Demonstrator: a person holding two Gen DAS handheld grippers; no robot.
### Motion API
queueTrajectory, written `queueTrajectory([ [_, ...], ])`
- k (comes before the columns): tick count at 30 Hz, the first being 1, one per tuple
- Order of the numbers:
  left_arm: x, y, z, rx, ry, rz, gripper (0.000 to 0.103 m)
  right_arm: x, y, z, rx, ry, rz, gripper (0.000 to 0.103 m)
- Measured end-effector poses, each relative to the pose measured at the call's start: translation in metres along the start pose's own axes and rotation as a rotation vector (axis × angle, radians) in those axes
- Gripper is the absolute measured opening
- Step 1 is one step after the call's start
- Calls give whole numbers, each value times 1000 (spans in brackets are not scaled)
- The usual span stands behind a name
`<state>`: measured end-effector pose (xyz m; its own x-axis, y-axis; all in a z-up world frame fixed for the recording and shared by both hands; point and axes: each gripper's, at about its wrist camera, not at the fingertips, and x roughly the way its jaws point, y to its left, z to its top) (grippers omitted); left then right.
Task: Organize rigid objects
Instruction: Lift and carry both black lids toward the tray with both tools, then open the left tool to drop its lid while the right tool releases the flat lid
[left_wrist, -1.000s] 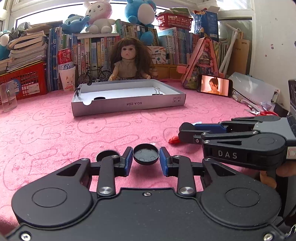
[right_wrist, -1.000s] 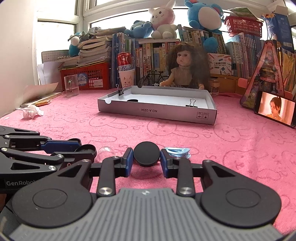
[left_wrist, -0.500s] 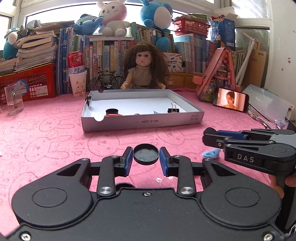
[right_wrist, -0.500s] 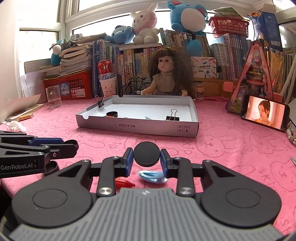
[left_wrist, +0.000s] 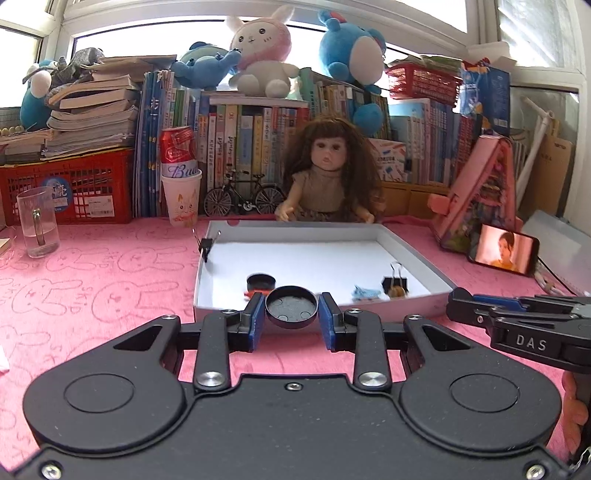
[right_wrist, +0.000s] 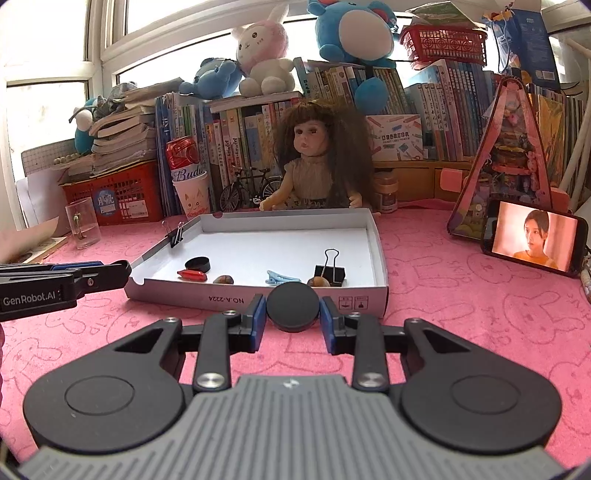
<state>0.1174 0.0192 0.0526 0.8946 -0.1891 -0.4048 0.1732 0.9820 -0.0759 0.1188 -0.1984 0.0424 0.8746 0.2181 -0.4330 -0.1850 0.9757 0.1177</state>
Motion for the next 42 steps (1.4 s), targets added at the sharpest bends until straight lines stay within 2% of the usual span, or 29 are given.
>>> queueTrajectory([
  [8,52,12,29,-14,20,21,29,45,-15,27,101,58,44,36],
  [15,116,24,63,-68,104,15,29,105,-27,67,189,196,70,36],
  [21,160,24,67,-45,146,49,29,140,-28,71,194,256,57,36],
  [28,183,19,58,-28,187,61,29,156,-22,63,161,290,37,36],
  [39,194,16,46,-5,216,62,29,162,-14,56,121,307,25,37],
  [42,195,17,43,-7,223,60,30,161,-13,55,118,299,28,40],
])
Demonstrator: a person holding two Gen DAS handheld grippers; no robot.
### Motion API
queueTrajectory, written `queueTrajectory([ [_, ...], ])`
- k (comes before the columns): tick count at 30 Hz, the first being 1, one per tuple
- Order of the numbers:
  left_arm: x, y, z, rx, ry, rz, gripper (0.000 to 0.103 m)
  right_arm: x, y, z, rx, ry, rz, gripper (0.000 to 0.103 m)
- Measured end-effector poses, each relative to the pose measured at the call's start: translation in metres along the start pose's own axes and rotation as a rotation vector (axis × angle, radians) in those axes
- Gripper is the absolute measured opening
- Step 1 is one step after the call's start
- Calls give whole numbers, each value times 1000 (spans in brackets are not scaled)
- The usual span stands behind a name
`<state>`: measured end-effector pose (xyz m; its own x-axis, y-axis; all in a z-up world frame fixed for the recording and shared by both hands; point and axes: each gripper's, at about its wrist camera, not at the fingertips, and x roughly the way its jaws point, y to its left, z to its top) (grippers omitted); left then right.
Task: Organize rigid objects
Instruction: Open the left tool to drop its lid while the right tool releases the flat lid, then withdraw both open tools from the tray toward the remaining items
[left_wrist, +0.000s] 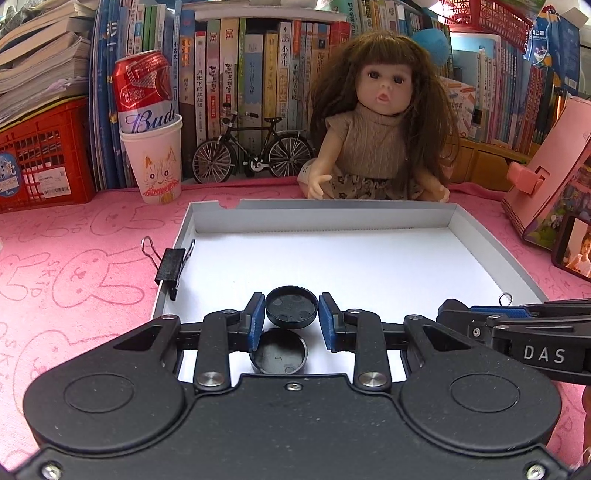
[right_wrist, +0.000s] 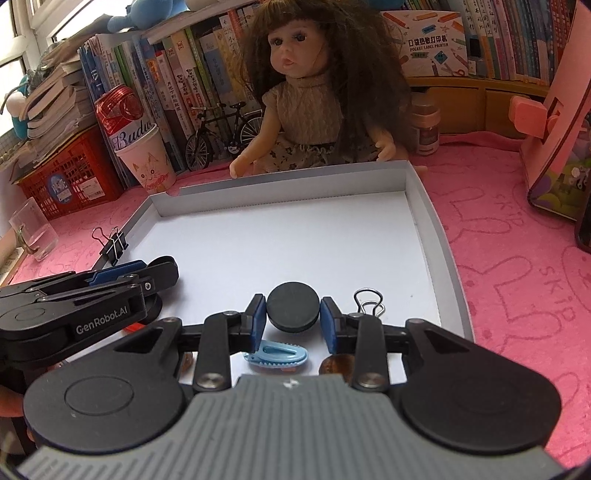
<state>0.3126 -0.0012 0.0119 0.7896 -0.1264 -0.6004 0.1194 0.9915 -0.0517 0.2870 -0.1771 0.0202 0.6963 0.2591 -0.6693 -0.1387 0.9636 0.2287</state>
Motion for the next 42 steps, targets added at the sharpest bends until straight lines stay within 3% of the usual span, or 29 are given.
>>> queueTrajectory([
  [3,0,0,-1,-1,5,7,30,-2,0,0,5,-5,7,46],
  [5,-2,0,-2,-6,-1,6,41,-4,0,0,5,-10,11,55],
  [14,-27,-1,-4,3,-49,-2,67,-22,6,-3,-29,-49,15,67],
  [25,-68,-8,-18,32,-105,-1,72,-49,14,-12,-69,-96,-3,76],
  [42,-118,-17,-38,20,-124,-40,76,-98,13,-34,-100,-165,-27,86],
])
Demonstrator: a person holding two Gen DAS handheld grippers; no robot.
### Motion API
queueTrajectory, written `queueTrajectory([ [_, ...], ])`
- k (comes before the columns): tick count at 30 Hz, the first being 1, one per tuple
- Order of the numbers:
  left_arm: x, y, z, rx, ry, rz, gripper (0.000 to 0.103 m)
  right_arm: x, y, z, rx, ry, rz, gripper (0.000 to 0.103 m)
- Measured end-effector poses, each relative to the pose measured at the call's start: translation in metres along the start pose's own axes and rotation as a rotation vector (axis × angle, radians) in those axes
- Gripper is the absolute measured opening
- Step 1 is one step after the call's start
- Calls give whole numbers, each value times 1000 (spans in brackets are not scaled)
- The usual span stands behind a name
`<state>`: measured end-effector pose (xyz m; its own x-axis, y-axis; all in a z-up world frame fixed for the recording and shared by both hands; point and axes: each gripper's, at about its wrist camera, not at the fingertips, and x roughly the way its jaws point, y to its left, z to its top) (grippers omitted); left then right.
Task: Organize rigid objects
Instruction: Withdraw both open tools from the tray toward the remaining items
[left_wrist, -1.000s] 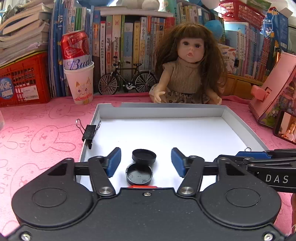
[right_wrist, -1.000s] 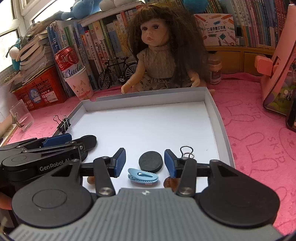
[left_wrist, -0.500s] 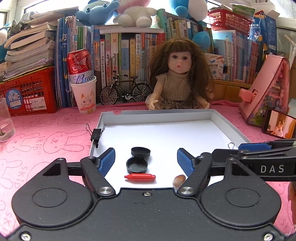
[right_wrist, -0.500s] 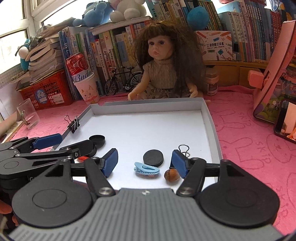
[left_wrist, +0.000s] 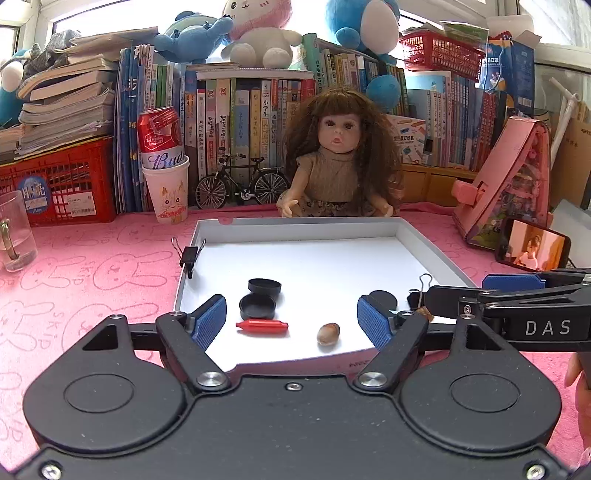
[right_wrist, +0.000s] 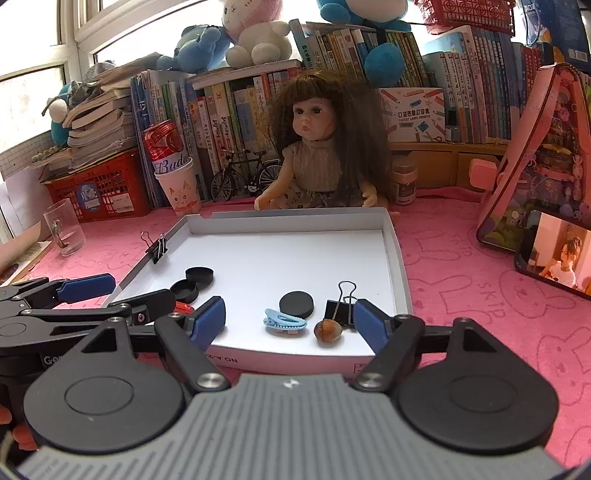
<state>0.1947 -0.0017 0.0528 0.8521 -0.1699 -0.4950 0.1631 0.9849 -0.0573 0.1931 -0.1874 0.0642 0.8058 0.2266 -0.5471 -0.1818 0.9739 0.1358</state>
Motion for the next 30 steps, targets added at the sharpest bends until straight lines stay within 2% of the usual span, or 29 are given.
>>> queueTrajectory([
  [17,-61,-2,-25,10,-57,-59,81,-49,-1,-20,-44,-60,-11,92],
  [25,-80,3,-48,9,-54,-39,82,-60,-9,-43,-25,-47,-34,92],
  [30,-92,-2,-70,46,-61,-8,82,-65,-7,-65,-28,-43,-59,96],
])
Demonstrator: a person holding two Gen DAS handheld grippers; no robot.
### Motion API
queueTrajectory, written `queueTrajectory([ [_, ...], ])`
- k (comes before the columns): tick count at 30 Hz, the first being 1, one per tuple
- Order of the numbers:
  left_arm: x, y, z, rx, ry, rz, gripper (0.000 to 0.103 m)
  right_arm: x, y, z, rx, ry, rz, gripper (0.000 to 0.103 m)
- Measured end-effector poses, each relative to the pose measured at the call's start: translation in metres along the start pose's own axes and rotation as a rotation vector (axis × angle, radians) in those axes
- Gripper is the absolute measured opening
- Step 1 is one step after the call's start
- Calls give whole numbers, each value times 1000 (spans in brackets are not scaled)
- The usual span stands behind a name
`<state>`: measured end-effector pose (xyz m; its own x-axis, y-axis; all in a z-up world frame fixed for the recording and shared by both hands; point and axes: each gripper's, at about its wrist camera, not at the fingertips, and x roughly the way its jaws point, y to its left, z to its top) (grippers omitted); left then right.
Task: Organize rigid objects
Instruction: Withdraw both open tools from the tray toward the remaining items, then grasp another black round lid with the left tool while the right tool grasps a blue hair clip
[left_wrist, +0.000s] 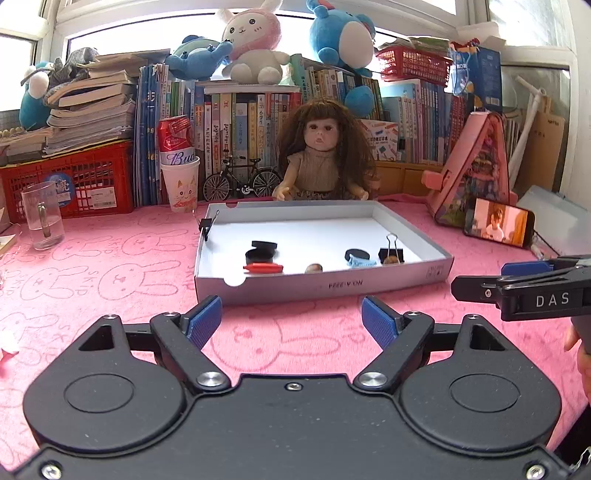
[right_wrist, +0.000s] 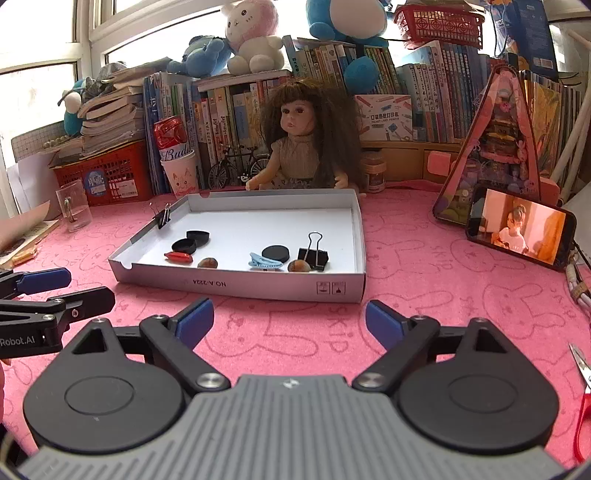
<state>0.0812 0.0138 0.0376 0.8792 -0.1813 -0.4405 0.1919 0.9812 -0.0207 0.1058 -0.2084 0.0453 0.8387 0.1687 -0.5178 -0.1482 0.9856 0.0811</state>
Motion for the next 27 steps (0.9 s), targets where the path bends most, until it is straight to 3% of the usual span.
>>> queueTrajectory([
  [12,-25,-11,-41,49,-40,71,82,-9,9,-40,-25,-40,-111,103],
  [27,-39,-6,-71,27,15,75,80,-8,9,-61,19,14,-105,103],
])
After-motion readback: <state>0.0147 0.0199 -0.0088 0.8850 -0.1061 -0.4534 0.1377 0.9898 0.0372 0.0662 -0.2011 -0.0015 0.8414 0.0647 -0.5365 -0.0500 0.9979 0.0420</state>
